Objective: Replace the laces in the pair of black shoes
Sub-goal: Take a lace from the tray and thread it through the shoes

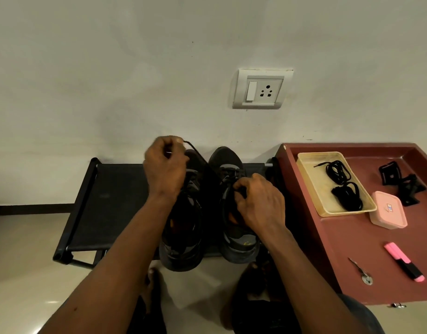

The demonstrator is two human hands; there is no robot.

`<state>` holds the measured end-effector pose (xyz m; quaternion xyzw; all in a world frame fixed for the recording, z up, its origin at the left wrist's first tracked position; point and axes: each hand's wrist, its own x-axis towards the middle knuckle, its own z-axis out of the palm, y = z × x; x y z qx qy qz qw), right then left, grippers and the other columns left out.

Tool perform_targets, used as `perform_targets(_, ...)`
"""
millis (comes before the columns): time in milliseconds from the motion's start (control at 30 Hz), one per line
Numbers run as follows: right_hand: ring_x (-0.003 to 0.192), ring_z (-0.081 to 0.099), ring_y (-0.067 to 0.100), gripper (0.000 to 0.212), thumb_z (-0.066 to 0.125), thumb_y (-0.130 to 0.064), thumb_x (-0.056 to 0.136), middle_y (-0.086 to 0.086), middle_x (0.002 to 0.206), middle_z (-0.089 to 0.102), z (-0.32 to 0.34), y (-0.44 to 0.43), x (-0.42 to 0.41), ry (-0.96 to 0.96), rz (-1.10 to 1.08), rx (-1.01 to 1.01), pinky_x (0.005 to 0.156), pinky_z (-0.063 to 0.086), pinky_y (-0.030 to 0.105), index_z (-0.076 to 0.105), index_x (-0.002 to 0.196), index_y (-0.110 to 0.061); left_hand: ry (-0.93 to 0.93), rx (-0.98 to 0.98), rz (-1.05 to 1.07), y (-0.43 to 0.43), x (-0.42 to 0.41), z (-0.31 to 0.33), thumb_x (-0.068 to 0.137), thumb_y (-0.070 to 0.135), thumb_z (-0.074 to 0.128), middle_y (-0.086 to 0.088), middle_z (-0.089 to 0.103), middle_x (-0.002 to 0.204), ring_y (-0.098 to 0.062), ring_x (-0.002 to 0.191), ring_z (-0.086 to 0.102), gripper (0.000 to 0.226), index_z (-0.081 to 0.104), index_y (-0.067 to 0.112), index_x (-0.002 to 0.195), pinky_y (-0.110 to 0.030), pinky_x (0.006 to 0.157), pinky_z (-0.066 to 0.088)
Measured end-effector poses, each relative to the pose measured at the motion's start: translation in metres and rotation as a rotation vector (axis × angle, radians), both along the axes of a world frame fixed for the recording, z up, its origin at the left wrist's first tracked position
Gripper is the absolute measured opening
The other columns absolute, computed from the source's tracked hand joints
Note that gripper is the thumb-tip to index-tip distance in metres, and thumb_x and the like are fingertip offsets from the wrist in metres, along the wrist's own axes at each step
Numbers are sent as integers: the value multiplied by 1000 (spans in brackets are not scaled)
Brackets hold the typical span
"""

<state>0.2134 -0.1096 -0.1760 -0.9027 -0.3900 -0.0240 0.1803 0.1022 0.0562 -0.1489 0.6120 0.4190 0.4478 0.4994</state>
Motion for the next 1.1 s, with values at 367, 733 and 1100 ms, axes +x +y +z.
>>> perform_targets(367,88,56,11,23,76,-33,92,-9,104,49,-1,1,0,106,-29,35,72,40,24,73,114,-32,-582,-523,-152,-1,2,15,107,16,50,-7,78,92,-26,88,77,8,56,15,103,-33,75,60)
perform_targets(733,94,56,15,51,81,-24,85,-3,115,50,-2,0,11,171,-70,-9,76,45,29,60,131,-28,699,348,-701,-33,12,-12,87,19,67,11,69,107,-6,89,65,31,66,29,116,-31,89,57)
perform_targets(1100,100,65,24,50,79,-27,85,0,115,60,5,-2,13,168,-112,-81,80,54,37,58,130,-24,762,631,-444,-29,11,-13,90,31,65,13,64,98,-7,86,57,26,69,33,116,-25,75,44)
